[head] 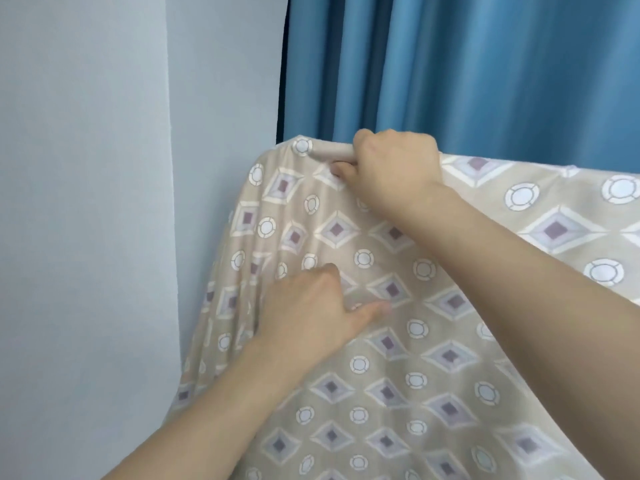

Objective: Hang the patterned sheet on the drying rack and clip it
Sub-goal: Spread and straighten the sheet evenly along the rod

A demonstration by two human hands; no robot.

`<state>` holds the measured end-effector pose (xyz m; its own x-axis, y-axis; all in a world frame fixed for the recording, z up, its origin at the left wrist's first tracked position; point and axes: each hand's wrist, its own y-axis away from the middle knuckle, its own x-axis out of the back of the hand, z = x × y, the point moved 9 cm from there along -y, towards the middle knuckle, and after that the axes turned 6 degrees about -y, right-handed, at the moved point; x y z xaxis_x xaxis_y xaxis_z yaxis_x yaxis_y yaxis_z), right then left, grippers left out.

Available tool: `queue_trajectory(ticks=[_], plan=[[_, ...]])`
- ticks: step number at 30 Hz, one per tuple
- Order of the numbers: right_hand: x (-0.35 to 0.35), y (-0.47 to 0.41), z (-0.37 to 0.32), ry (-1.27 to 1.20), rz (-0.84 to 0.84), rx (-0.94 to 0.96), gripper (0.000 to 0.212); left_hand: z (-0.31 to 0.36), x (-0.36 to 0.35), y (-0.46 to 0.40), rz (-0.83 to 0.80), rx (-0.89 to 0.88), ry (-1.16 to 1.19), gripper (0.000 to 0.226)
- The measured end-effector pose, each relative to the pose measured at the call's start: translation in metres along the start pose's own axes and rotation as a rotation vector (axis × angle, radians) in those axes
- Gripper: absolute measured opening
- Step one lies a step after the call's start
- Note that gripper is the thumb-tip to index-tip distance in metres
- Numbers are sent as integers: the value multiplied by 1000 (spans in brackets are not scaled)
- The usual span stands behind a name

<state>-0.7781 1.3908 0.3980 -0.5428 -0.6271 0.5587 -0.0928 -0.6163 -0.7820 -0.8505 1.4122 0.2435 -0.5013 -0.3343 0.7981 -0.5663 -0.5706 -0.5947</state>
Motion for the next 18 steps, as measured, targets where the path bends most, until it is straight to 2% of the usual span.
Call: queue_trajectory(ticks=[3, 7, 11, 13, 18], plan=[[0, -4, 2, -40, -70, 31, 37, 22, -26, -16, -41, -28, 21, 66], [-3, 0, 9, -98, -154, 94, 30, 44, -40, -20, 55, -173, 98, 29], [3, 13, 40, -138, -246, 37, 43, 38, -54, -21, -9, -167, 100, 22], [11, 24, 59, -105, -210, 34, 46, 32, -53, -21, -46, -95, 154, 33], [47, 66, 90, -14, 88, 212, 35, 61, -38, 4, -17, 124, 401, 96]])
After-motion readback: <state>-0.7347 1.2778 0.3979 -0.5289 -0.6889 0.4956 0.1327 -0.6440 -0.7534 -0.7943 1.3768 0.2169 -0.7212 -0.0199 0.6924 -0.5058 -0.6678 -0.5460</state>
